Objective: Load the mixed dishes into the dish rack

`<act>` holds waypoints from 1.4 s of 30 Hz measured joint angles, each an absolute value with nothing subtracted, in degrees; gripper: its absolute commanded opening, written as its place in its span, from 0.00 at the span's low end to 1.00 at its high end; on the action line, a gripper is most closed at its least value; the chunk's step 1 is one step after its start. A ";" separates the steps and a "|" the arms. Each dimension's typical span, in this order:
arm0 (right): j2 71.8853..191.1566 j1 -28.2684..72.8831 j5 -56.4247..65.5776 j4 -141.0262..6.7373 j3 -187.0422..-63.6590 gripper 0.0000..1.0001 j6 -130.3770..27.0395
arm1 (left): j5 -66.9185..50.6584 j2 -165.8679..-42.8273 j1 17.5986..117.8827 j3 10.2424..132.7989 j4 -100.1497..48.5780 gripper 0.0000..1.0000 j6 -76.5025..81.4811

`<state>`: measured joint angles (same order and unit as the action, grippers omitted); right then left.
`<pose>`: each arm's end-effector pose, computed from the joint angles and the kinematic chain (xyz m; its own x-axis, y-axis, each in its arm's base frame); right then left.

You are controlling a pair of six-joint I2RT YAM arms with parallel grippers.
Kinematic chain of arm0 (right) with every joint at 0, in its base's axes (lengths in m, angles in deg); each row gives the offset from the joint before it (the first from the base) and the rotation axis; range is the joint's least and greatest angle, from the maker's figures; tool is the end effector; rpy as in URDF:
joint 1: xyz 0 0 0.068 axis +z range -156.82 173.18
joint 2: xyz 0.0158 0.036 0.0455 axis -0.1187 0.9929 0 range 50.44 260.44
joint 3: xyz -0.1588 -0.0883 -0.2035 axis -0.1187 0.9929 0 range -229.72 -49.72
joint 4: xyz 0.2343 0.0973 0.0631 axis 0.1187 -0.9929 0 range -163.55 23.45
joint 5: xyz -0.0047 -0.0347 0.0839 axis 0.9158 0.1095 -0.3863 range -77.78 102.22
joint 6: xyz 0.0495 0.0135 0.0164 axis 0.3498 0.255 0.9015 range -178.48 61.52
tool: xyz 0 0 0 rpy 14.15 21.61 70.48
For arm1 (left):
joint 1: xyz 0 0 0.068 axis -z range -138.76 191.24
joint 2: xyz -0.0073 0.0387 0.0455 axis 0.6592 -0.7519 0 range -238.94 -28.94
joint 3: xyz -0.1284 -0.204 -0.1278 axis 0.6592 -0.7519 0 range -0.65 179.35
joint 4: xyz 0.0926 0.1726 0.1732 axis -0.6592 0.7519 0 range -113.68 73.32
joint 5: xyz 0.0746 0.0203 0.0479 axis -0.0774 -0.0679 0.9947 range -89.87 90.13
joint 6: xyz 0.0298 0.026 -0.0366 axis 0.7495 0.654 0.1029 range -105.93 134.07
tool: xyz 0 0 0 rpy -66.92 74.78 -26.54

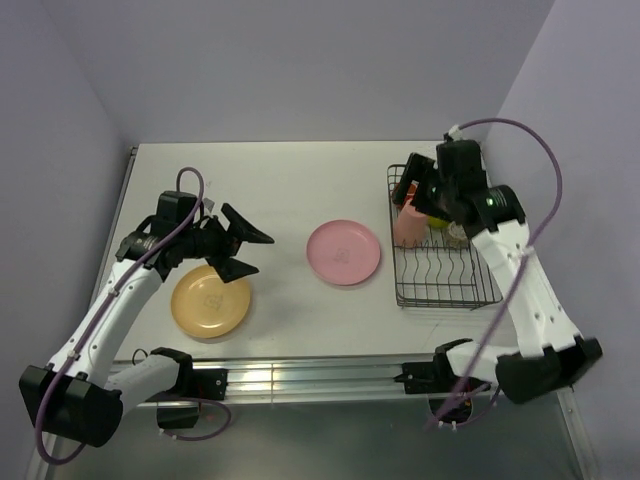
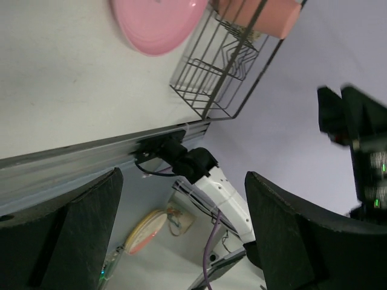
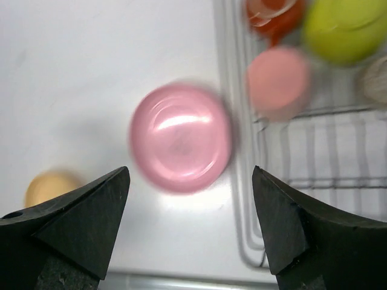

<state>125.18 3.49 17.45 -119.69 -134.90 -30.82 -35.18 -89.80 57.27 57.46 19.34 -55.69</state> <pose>0.2573 0.0435 0.3975 -0.6430 0.3530 -0.6797 0.2103 0.9347 0.2865 0.1970 -0.0780 0.3185 -0.8133 -0.5629 0.1473 -0.4341 0.4185 -0.7977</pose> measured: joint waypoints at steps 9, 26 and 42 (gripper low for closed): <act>103.72 20.93 10.74 -126.73 -118.10 0.86 -23.55 | -30.37 -95.29 59.90 55.25 20.11 0.85 -51.40; 93.49 24.56 9.04 -133.29 -119.45 0.86 -18.21 | -22.63 -122.24 66.56 66.14 17.79 0.85 -46.18; 92.24 24.56 11.40 -134.38 -118.80 0.85 -13.97 | -19.05 -138.83 69.54 76.34 16.02 0.82 -44.43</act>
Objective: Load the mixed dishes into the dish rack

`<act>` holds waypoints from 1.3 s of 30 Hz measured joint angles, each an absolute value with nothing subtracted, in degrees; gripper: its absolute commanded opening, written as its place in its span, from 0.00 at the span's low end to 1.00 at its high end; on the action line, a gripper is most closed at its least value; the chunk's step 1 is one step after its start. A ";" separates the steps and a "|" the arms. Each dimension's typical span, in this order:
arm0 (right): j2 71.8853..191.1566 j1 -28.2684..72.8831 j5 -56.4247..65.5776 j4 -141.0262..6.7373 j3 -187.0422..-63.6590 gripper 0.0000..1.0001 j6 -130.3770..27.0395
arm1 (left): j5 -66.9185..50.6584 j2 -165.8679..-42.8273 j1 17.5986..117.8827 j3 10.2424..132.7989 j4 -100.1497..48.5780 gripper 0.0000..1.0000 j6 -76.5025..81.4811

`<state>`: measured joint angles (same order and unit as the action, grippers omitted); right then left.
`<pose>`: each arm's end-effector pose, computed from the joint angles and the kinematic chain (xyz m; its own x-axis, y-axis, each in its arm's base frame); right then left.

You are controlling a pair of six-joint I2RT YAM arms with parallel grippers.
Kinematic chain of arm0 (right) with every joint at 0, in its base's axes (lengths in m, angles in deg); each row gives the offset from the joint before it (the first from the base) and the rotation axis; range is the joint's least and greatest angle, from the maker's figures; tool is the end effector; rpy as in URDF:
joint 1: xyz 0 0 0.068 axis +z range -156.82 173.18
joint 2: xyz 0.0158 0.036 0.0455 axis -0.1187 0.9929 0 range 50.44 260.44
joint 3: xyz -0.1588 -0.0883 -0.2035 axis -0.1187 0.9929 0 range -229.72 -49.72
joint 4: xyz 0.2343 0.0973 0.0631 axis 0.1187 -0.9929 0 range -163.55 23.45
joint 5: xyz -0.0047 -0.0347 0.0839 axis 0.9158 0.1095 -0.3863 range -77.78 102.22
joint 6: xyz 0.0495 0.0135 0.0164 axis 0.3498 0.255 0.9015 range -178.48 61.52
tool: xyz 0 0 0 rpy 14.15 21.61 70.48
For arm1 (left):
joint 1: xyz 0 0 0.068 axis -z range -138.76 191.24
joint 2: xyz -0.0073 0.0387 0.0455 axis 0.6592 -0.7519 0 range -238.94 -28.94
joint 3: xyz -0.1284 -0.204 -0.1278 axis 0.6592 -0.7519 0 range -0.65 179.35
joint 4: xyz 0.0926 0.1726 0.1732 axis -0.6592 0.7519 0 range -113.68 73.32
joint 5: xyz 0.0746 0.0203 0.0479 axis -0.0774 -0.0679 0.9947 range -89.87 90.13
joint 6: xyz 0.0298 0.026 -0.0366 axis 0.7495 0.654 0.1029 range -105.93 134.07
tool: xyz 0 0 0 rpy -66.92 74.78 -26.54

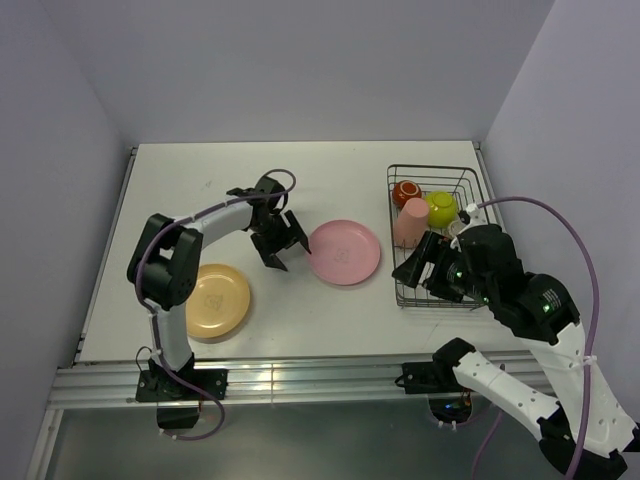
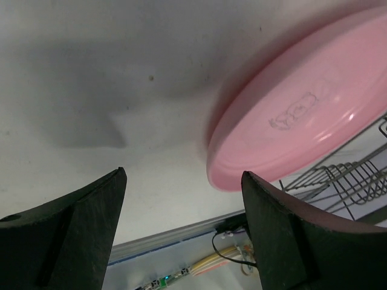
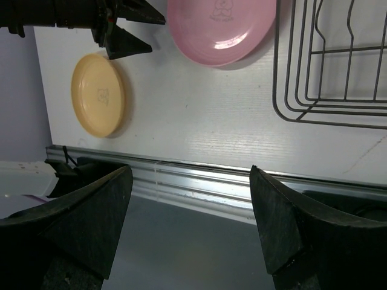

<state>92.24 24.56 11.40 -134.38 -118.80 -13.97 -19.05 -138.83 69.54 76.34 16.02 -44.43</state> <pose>0.0823 0.0507 0.3839 -0.7672 0.3532 -0.5354 0.0112 0.8420 0.5394 0.3293 -0.1906 0.1764 -0.8946 -0.4329 0.1111 -0.4372 0.7959 -0.4187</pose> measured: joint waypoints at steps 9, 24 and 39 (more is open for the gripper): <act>87.80 24.56 12.99 -137.40 -118.80 0.85 -11.79 | -15.90 -146.46 69.84 82.83 17.53 0.78 -43.14; 84.22 24.56 14.57 -142.21 -118.84 0.84 -8.86 | -6.57 -149.97 76.35 89.87 20.92 0.60 -41.90; 82.60 24.56 14.57 -143.93 -119.84 0.84 -7.96 | -4.95 -143.22 77.60 82.00 16.17 0.00 -40.85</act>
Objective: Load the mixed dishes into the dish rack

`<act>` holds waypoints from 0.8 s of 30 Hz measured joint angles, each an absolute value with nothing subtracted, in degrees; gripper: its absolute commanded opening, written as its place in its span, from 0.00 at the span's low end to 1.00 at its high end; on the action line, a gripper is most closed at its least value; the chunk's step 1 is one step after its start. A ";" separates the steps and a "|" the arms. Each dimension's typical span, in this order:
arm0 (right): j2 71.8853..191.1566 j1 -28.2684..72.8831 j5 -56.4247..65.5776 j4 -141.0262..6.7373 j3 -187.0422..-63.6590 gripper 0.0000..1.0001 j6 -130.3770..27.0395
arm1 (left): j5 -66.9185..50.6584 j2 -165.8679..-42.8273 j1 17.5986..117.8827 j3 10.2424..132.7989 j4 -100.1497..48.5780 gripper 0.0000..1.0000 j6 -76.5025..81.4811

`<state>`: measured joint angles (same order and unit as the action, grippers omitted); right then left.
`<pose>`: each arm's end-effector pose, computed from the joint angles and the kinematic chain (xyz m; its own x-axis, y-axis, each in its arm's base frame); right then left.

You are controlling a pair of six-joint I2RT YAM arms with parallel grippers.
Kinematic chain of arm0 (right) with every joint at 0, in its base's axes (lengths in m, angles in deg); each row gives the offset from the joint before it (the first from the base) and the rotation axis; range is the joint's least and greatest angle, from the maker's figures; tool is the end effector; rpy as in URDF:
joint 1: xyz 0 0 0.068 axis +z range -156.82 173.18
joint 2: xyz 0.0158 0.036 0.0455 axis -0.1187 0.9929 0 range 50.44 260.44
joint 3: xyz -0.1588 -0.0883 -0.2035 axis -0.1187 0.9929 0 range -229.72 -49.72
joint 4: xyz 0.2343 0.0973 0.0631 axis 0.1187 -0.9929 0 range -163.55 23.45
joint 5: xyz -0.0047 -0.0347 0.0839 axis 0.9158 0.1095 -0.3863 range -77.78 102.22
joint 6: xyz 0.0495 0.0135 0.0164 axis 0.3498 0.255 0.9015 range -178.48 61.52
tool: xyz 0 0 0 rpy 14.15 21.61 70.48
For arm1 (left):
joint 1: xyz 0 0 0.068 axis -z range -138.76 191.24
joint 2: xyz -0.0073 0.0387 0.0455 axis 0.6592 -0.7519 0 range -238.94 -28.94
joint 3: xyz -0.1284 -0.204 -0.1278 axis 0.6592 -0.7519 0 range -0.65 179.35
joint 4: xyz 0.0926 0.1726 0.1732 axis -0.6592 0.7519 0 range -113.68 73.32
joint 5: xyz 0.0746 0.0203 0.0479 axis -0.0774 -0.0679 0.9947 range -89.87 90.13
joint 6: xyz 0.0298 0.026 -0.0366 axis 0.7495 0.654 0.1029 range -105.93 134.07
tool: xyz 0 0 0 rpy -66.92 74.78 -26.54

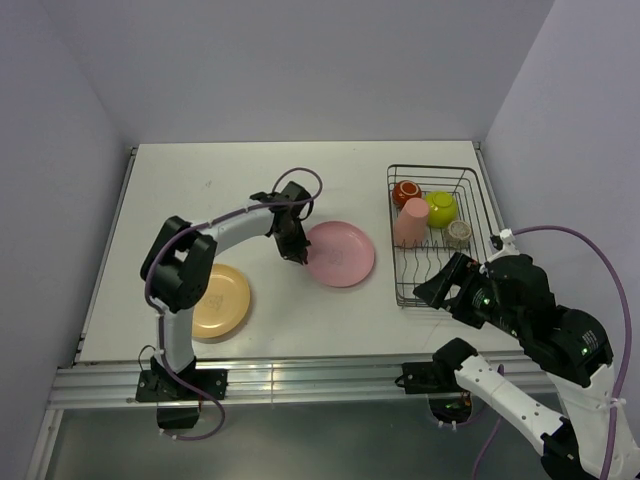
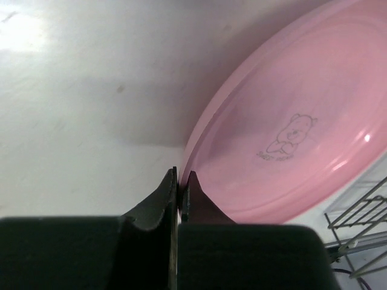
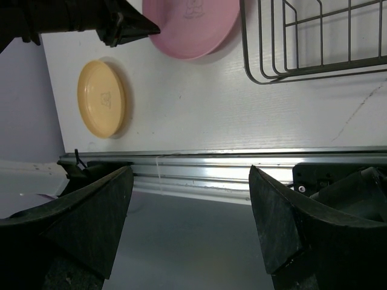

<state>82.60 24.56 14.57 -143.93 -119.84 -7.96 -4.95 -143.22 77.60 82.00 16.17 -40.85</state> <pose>0.0327 0.0182 0.3826 -0.7253 0.4611 -0.5113 0.1049 0.8080 0.5798 0.3230 -0.2417 0.1730 -0.9407 -0.3196 -0.1138 -0.2725 0.9115 -0.3081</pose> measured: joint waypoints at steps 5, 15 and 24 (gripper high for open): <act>82.78 24.56 14.46 -143.74 -119.82 0.84 -8.46 | -0.99 -133.80 77.53 77.48 20.04 0.00 -40.41; 96.31 24.53 13.82 -141.84 -123.39 0.84 -16.66 | 1.43 -113.71 77.47 76.63 25.70 0.00 -38.07; 108.92 26.39 14.61 -139.34 -134.64 0.82 -25.80 | -1.45 -110.39 78.37 72.80 29.55 0.00 -34.66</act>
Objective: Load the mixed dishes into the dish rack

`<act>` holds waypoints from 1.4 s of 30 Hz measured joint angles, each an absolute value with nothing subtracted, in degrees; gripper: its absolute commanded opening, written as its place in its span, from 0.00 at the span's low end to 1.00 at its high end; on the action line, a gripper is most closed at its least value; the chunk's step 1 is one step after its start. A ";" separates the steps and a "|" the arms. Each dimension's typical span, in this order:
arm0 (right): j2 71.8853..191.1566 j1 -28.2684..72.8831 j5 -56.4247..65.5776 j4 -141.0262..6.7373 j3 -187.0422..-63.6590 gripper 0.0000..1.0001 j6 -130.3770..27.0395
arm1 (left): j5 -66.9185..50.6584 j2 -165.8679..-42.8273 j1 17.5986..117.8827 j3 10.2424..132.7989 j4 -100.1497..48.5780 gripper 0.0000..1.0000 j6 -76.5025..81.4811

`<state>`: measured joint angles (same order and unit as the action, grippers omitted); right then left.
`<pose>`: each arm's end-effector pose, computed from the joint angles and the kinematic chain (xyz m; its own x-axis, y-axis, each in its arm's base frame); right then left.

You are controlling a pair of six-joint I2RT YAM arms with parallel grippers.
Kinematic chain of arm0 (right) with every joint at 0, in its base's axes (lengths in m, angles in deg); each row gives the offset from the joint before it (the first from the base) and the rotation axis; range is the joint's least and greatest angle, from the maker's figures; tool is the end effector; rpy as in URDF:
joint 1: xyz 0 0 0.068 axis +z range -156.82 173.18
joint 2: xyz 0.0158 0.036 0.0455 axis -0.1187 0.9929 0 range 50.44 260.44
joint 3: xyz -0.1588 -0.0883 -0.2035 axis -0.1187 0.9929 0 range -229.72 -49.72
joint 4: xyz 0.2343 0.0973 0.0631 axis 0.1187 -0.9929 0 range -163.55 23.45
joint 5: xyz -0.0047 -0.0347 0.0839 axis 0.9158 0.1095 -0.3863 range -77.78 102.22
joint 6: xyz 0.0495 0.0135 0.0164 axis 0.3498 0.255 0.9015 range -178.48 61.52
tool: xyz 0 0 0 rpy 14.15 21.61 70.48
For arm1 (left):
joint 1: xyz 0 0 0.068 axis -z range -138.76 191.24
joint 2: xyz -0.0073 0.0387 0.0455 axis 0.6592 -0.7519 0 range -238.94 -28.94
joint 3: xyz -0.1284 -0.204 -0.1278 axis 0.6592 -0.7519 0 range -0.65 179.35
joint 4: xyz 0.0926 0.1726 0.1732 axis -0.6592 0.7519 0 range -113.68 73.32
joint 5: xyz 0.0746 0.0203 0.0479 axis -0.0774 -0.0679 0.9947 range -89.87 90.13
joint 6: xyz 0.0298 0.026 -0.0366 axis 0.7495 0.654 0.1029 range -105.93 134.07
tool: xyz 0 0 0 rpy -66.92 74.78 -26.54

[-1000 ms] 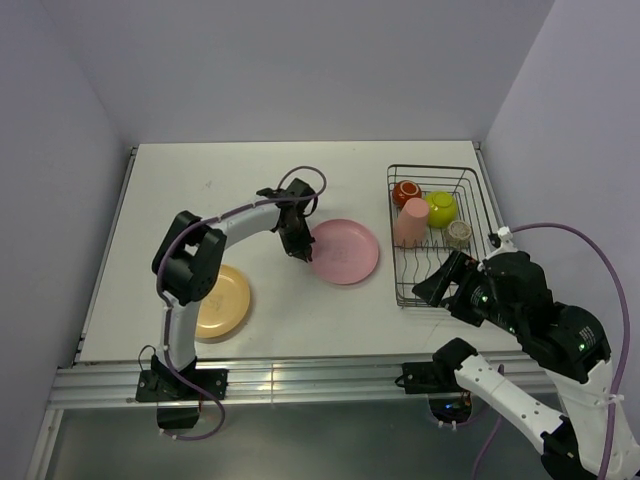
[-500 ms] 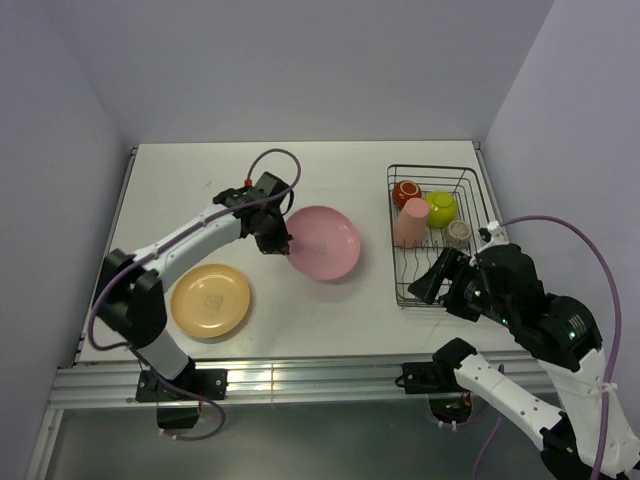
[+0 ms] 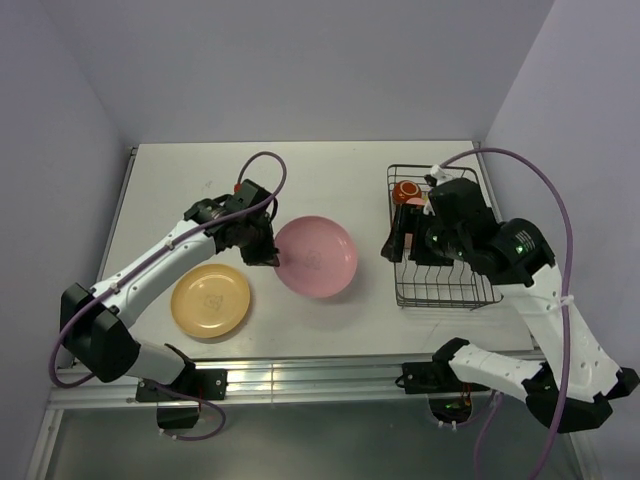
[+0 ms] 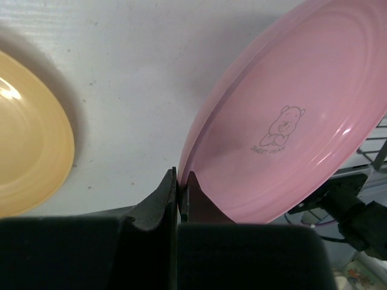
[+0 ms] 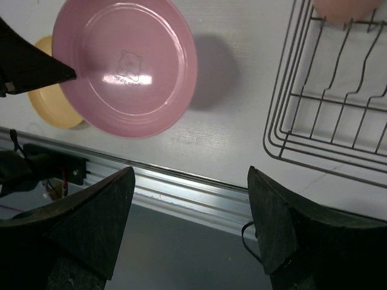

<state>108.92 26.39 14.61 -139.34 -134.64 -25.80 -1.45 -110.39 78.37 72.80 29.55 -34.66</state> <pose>0.1265 0.0810 0.4222 -0.7919 0.1265 -0.5974 -0.1134 0.9308 0.3474 0.2262 -0.1725 0.3039 -0.9225 -0.2439 -0.2993 -0.1202 0.9181 -0.3776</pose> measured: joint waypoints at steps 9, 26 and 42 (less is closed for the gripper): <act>122.71 45.34 23.94 -140.57 -145.00 0.82 -29.73 | -5.34 -113.45 78.37 74.09 33.73 0.00 -30.90; 141.66 73.34 43.53 -142.23 -144.56 0.83 -36.03 | -23.05 -121.95 78.37 78.44 32.68 0.00 -29.90; 150.40 80.73 54.83 -141.86 -135.47 0.70 -36.55 | -29.65 -121.58 77.58 77.46 32.50 0.00 -28.78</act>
<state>150.40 80.73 54.83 -141.86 -135.47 -36.55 -29.65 -121.58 77.58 77.46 32.50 -28.78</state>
